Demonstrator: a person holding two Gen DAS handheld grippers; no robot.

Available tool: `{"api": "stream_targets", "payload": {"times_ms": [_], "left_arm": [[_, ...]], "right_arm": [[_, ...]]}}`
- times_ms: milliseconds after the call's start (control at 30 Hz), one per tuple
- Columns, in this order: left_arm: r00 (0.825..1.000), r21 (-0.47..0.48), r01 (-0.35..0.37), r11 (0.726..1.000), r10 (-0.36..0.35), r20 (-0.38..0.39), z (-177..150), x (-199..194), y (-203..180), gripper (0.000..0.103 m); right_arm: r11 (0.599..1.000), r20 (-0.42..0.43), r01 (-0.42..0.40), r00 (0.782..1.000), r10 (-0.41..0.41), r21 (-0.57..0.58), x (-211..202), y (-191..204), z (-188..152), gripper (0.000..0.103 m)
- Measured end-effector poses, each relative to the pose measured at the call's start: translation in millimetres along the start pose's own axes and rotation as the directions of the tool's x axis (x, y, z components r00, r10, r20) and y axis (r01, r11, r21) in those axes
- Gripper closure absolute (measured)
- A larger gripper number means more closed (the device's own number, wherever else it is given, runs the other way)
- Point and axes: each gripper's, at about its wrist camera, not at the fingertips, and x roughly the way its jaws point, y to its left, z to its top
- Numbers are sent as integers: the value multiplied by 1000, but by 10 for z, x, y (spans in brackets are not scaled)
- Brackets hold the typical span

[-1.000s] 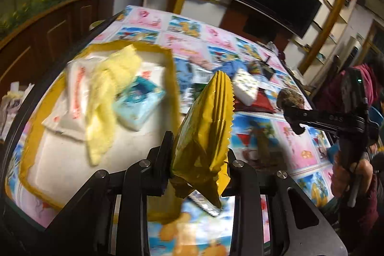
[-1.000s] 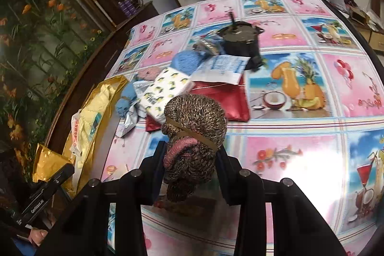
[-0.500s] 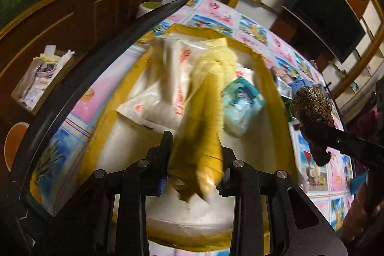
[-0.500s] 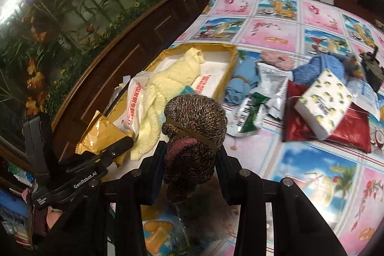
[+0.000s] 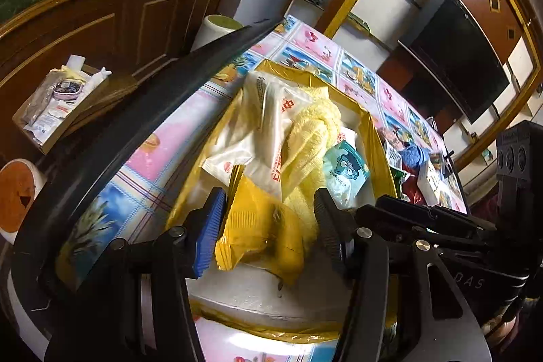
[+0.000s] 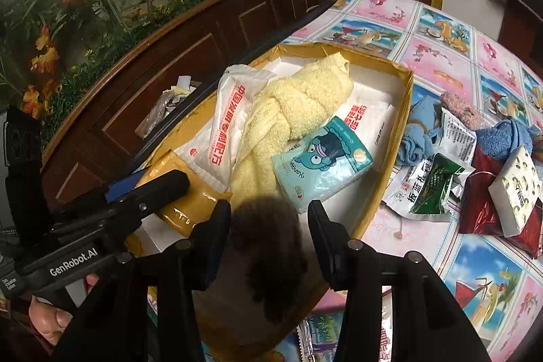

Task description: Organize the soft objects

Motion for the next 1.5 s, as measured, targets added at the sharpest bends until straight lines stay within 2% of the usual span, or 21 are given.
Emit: {"api": "stream_targets", "payload": {"times_ms": [200,233,333,500,733,933,1067,1167,1233,1333,1500], "left_arm": [[999,-20,14,1000,-14,31,-10,-132,-3,49],[999,-20,24,1000,-23,38,-20,-165,-22,49],[997,6,50,999,-51,57,-57,-258,-138,49],[995,88,87,992,-91,46,-148,-301,-462,49],[993,215,104,971,-114,34,-285,-381,-911,49],[995,285,81,955,-96,40,-369,-449,-1103,49],[994,359,97,928,-110,15,-472,-429,-1314,49],[992,426,123,896,-128,-15,-575,-360,-1520,49],[989,454,145,879,-137,-50,-653,-276,-1639,49],[983,474,181,862,-139,-123,-781,-106,-1802,49],[965,490,231,841,-134,-226,-977,185,-1996,49]], "right_arm": [[997,61,-1,998,-3,72,-275,-249,-63,55],[996,73,9,997,-15,89,-342,-327,-92,54],[986,85,67,993,-81,150,-512,-614,-234,43],[963,39,161,984,-174,215,-550,-942,-497,43],[981,-59,185,982,-182,65,-266,-660,-641,43],[965,-49,253,965,-256,-64,-208,-495,-726,43],[959,-58,280,958,-282,-44,-339,-672,-851,43],[959,-64,285,957,-284,1,-473,-876,-962,42],[967,-74,249,967,-246,46,-585,-1019,-1031,42],[970,-13,192,981,-193,150,-888,-1268,-1110,42],[944,61,205,972,-228,257,-1264,-1648,-1216,42]]}}
